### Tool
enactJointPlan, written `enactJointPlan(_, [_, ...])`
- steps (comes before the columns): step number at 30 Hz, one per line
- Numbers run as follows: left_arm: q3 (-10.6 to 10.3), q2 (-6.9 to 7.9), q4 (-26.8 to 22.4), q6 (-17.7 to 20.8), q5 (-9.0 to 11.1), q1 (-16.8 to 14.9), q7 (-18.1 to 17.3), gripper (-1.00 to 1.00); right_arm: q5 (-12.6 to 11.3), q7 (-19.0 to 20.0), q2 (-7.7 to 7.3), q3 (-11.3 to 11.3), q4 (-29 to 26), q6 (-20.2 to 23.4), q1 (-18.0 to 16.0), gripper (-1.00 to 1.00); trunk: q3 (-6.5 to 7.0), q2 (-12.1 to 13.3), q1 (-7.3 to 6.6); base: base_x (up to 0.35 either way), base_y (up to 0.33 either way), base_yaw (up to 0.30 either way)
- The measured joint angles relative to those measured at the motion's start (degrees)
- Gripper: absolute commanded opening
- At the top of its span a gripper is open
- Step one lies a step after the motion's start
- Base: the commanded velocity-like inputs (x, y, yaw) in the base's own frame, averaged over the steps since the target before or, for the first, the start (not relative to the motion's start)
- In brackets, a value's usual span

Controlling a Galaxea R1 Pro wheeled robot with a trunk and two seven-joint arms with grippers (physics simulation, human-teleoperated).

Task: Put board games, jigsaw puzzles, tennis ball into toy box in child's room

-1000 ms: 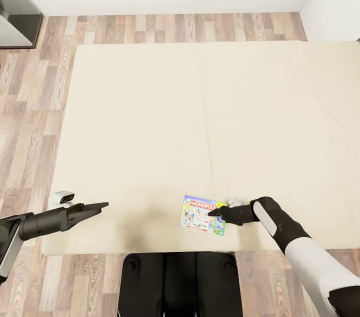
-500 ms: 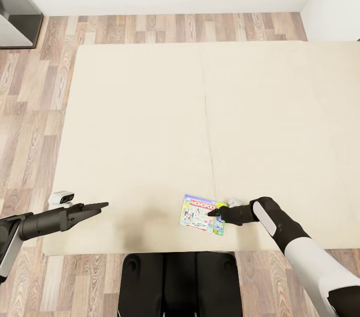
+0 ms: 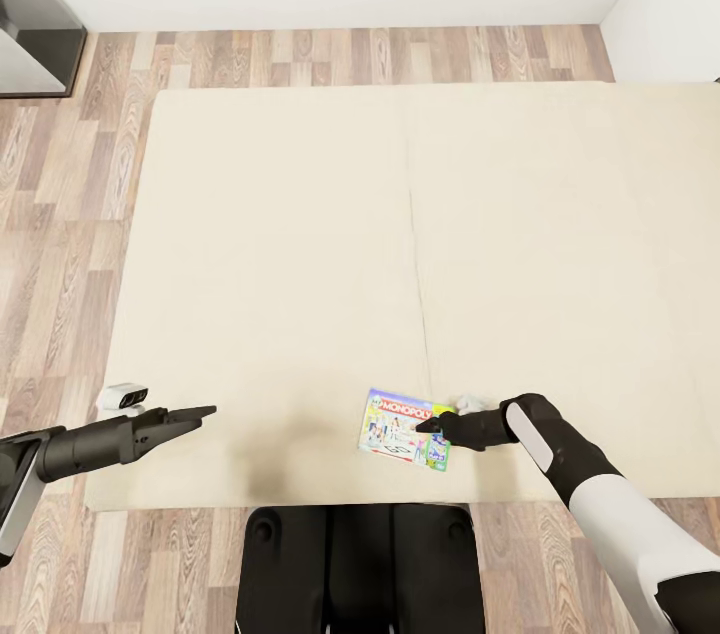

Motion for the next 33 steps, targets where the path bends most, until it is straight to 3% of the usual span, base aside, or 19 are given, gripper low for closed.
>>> enactJointPlan(9, [0.0,0.93,0.0,0.0,0.1,0.4,0.0,1.0,-0.1,0.0,0.08,0.0,-0.2,0.0,0.0,1.0,0.0,0.0,0.0,0.0,0.0,0.0])
enactJointPlan(14, [0.0,1.2,0.0,0.0,2.5,0.5,0.0,1.0,-0.1,0.1,0.02,0.0,-0.2,0.1,0.0,1.0,0.0,0.0,0.0,0.0,0.051,0.0])
enactJointPlan(19, [0.0,1.78,0.1,0.0,3.4,0.5,0.0,1.0,-0.1,0.1,0.0,0.0,-0.2,0.1,0.0,1.0,0.0,0.0,0.0,0.0,0.132,0.0])
enactJointPlan(33, [0.0,1.98,0.1,0.0,3.6,0.5,0.0,1.0,-0.2,0.1,0.06,0.0,-0.2,0.1,0.0,1.0,0.0,0.0,0.0,0.0,0.066,0.0])
